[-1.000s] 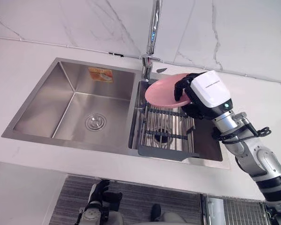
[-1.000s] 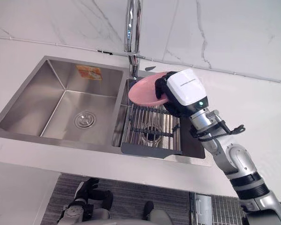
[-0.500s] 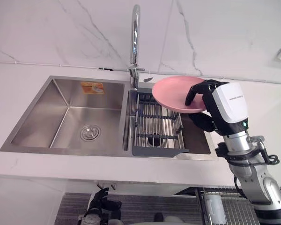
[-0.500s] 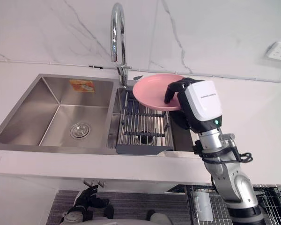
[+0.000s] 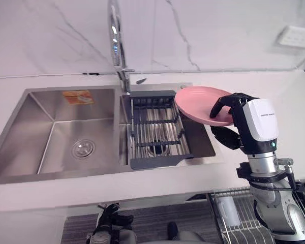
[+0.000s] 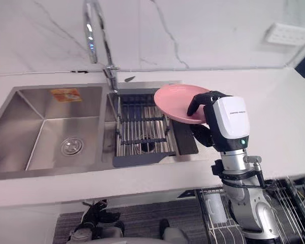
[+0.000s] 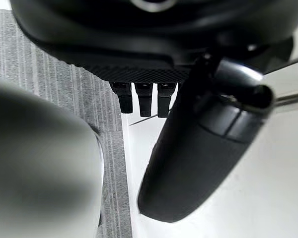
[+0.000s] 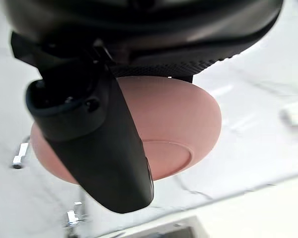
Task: Walk over to the sink, pick up the cup, carry it to the dishwasher, place the cup inside the dishwasher, then close the dishwasher door
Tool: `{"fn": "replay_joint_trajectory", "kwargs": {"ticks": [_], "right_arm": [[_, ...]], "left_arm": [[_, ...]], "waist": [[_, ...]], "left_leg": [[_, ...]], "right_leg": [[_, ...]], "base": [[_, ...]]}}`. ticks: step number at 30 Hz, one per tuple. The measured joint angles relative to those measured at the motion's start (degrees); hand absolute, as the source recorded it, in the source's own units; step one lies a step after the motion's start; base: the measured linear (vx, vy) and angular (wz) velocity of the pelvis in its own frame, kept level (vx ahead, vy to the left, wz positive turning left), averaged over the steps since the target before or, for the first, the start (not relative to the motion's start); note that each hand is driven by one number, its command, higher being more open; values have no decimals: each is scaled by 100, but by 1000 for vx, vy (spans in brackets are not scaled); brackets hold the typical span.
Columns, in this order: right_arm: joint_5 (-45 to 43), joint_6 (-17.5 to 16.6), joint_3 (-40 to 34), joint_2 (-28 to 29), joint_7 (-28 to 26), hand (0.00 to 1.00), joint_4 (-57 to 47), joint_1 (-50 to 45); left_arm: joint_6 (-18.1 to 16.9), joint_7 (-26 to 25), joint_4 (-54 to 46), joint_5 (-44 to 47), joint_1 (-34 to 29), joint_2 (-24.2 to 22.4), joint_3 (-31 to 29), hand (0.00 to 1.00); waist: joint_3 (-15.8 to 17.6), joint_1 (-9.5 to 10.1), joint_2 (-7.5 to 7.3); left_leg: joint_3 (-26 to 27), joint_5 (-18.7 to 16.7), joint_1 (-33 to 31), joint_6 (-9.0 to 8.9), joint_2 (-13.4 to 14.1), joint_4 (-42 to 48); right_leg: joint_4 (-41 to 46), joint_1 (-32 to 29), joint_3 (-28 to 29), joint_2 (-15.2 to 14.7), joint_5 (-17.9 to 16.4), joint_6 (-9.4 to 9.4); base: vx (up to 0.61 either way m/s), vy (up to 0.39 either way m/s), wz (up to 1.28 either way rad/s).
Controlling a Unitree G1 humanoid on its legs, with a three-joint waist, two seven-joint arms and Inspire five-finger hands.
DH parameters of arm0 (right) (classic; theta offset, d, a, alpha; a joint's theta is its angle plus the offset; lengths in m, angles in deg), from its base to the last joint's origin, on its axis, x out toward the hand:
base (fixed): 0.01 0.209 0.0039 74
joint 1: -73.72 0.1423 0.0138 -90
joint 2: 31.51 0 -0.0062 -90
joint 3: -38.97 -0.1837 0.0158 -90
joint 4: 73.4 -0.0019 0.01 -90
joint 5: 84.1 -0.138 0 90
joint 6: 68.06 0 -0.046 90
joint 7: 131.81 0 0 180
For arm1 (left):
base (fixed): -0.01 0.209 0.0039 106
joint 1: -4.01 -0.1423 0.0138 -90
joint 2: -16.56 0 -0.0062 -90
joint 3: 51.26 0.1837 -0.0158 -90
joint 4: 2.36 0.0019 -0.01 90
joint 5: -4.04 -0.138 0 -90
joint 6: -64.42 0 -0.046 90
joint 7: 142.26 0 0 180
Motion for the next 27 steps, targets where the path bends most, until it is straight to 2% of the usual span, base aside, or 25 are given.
{"fn": "replay_joint_trajectory", "kwargs": {"ticks": [4, 5, 6, 7, 8, 9, 10, 11, 12, 13, 14, 15, 16, 17, 19, 22, 27], "right_arm": [[50, 231, 17, 345, 18, 30, 137, 90], [116, 331, 61, 417, 14, 30, 246, 143], [156, 397, 65, 436, 15, 30, 316, 167], [190, 437, 64, 437, 16, 30, 354, 177], [317, 478, 70, 439, 15, 30, 372, 170], [348, 478, 69, 439, 18, 30, 372, 151], [372, 476, 68, 439, 37, 30, 372, 109], [396, 471, 65, 437, 39, 30, 371, 100], [468, 410, 59, 421, 40, 30, 406, 110], [492, 369, 72, 448, 25, 30, 492, 18], [493, 362, 76, 470, 21, 30, 548, -36], [491, 376, 67, 490, 21, 30, 634, -142], [488, 383, 21, 510, 24, 30, 672, -279], [488, 383, -70, 496, 26, 30, 776, -338], [451, 508, -318, 552, 18, 30, 1168, -530], [435, 609, -589, 572, 10, 30, 1385, -804], [276, 611, -787, 636, 17, 30, 1625, -943]], "left_arm": [[161, 41, -56, 336, -3, -30, -378, 90], [188, 28, -60, 465, 0, -38, -558, 90], [186, -69, -44, 488, 20, -56, -583, 90], [186, -126, -34, 493, 42, -66, -618, 90], [162, -201, -18, 532, 61, -60, -662, 90], [164, -209, -5, 554, 59, -22, -664, 90], [170, -193, 8, 566, 59, 54, -657, 90], [143, -182, -34, 515, 60, 58, -608, 90], [23, -199, -131, 235, 70, 156, -458, 90], [42, -301, -81, 167, -1, 201, -478, 90], [19, -302, -77, 95, -82, 239, -475, 90], [-52, -298, -76, -37, -309, 263, -420, 90], [-97, -284, -84, -93, -476, 342, -380, 90], [-99, -282, 2, -133, -504, 319, -364, 90], [-118, -220, 78, -151, -531, 242, -244, 90], [-108, -174, 124, -168, -547, 215, -124, 90], [-118, -155, 111, -199, -618, 204, 51, 90]], "waist": [[185, 7, -92], [249, 21, -143], [323, 18, -98], [371, 15, -20], [468, 27, -49], [463, 13, -82], [468, -22, -138], [432, -5, -233], [434, 57, -286], [393, 59, -208], [334, 60, -93], [224, 114, 45], [158, 87, -90], [157, 86, -54], [62, 39, 118], [31, -14, 236], [-7, -26, 314]], "left_leg": [[534, -103, 46, 104, -65, 121], [665, -162, 55, 168, -81, 226], [726, -131, 148, 223, -26, 92], [773, -69, 245, 276, 61, -33], [1071, 96, 354, 282, 227, -151], [1125, 110, 364, 266, 226, -142], [1222, 121, 380, 239, 188, -90], [1290, 106, 374, 210, 156, -35], [1437, 12, 327, 66, 119, 95], [1335, -8, 362, 31, 202, -32], [1338, -4, 416, 36, 272, -192], [1456, 52, 481, 34, 465, -524], [1601, 105, 534, -7, 363, -604], [1645, 193, 560, -50, 366, -604], [1602, 329, 658, -93, 411, -704], [1558, 390, 855, -113, 396, -856], [1476, 414, 999, -83, 328, -943]], "right_leg": [[-73, -232, 747, 84, 340, 118], [-262, -273, 764, 66, 242, -99], [-449, -193, 397, 8, 133, -539], [-489, -127, 101, -43, 0, -753], [632, -426, -665, -190, -94, -598], [1107, -493, -826, -274, -167, -593], [1707, -441, -1049, -456, -432, -516], [1644, -393, -1150, -531, -586, -418], [1208, -266, -1152, -531, -755, -171], [657, -162, -1054, -271, -565, -208], [347, -64, -1043, -194, -540, -174], [123, -2, -1062, -43, -451, -239], [112, 36, -974, -159, -375, -223], [-88, 107, -963, -151, -49, -161], [-459, 319, -958, -71, 204, -212], [-584, 529, -1018, -71, 234, -198], [-861, 807, -1066, -129, 319, -155]], "base": [[-121, 107, -110], [-165, 78, -113], [-210, 82, -111], [-203, 8, -100], [-194, -17, -79], [-154, -77, -70], [-115, -97, -37], [-110, -118, -59], [-134, -130, -81], [-95, -70, -91], [-69, -41, -110], [34, -10, -96], [55, -16, -92], [64, -39, -56], [71, -36, -25], [82, 12, 10], [6, 36, 10]]}}
